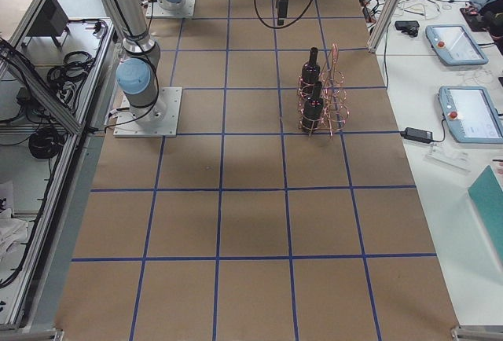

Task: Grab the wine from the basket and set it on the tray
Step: 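Lift the bottle with the left gripper and carry it over the wooden tray, then lower the bottle onto the wooden tray with the left gripper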

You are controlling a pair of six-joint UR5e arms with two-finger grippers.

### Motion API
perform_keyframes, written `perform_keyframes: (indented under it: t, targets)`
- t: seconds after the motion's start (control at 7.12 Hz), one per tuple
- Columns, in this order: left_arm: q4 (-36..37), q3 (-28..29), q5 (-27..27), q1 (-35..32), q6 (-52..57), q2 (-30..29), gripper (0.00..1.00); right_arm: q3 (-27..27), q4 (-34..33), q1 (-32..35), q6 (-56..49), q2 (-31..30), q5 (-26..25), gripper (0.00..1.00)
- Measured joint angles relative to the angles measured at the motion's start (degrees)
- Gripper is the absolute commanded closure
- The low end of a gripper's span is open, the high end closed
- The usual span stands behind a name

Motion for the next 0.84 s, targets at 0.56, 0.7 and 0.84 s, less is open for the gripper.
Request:
perform_keyframes:
  t: [0.56, 0.7, 0.84]
  targets:
    - [3.7, 2.7, 1.3, 5.4, 6.9, -5.6, 1.00, -0.1, -1.3, 0.0, 0.4, 0.2, 0.3, 0.00]
    - [5.0, 2.7, 1.2, 5.7, 7.3, -6.6, 1.00, -0.1, -2.4, 0.0, 0.4, 0.2, 0.3, 0.00]
    - [5.9, 2.7, 1.2, 5.8, 7.4, -7.4, 1.00, -0.1, -2.9, 0.0, 0.3, 0.2, 0.1, 0.00]
